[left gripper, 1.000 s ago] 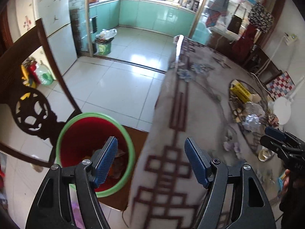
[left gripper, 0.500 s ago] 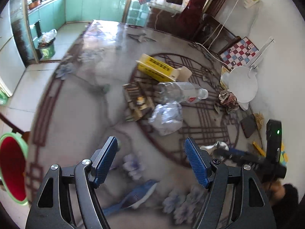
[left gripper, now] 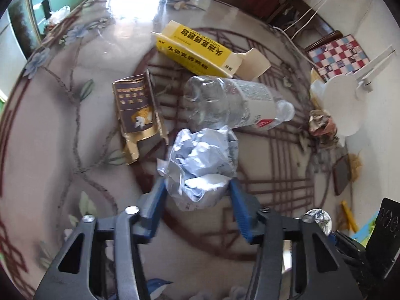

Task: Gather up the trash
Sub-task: 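Grasp the crumpled silver foil with the left tool while the right tool grasps a printed paper, then carry the foil and printed paper over the red bucket with both tools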

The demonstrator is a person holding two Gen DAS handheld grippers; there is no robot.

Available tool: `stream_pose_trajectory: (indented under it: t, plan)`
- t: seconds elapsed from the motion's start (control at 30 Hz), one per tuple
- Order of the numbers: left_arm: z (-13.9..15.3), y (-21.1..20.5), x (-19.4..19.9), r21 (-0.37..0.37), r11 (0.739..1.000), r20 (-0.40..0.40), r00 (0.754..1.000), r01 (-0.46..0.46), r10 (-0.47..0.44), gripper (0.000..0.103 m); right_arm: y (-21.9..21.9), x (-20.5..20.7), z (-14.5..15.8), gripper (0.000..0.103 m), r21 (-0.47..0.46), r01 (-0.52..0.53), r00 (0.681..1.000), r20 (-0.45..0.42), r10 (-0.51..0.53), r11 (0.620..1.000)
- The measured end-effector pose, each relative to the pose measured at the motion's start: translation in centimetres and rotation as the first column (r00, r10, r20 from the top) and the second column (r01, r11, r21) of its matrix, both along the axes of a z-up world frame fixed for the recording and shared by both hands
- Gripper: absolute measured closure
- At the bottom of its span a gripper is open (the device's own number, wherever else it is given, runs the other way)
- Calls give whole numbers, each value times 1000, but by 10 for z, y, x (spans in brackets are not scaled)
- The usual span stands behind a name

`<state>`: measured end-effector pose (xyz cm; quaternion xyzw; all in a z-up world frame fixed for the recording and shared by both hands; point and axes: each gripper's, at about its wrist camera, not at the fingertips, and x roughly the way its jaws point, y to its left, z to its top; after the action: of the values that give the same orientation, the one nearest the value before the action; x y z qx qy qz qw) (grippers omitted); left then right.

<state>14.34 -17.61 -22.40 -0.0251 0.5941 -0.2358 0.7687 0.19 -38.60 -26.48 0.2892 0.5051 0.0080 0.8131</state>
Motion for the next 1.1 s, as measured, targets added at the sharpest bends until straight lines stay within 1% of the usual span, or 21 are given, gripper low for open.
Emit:
stream_pose_trajectory:
  t: [0.1, 0.17, 0.3, 0.37, 0.47, 0.67, 0.83, 1.1]
  plan:
    - [4, -2, -4, 20, 1000, 29, 999, 17, -18, 62, -2, -3, 20, 66, -18, 28, 999, 40, -27, 999]
    - [13, 2, -10, 5, 1000, 57, 998, 14, -15, 62, -4, -4, 35, 66, -27, 49, 996, 77, -46, 998]
    - [44, 15, -25, -32, 999, 133, 991, 18, -14, 62, 0, -2, 69, 66, -76, 70, 987, 150, -58, 995]
    - [60, 24, -32, -48, 999, 167, 986, 14, -6, 62, 0, -3, 82, 66, -97, 70, 983, 175, -53, 993]
    - [76, 34, -38, -65, 998, 198, 980, -2, 15, 62, 9, -1, 96, 66, -121, 72, 979, 200, -47, 990]
    - [99, 53, -48, -70, 997, 259, 965, -23, 41, 62, 19, -10, 110, 66, -125, 77, 975, 217, -48, 989]
    - [106, 68, -53, -86, 995, 271, 960, -48, 70, 62, 28, -13, 115, 66, -133, 78, 972, 230, -45, 988]
    - [113, 93, -56, -92, 993, 291, 951, -76, 100, 62, 51, -7, 122, 66, -144, 56, 969, 245, -19, 988]
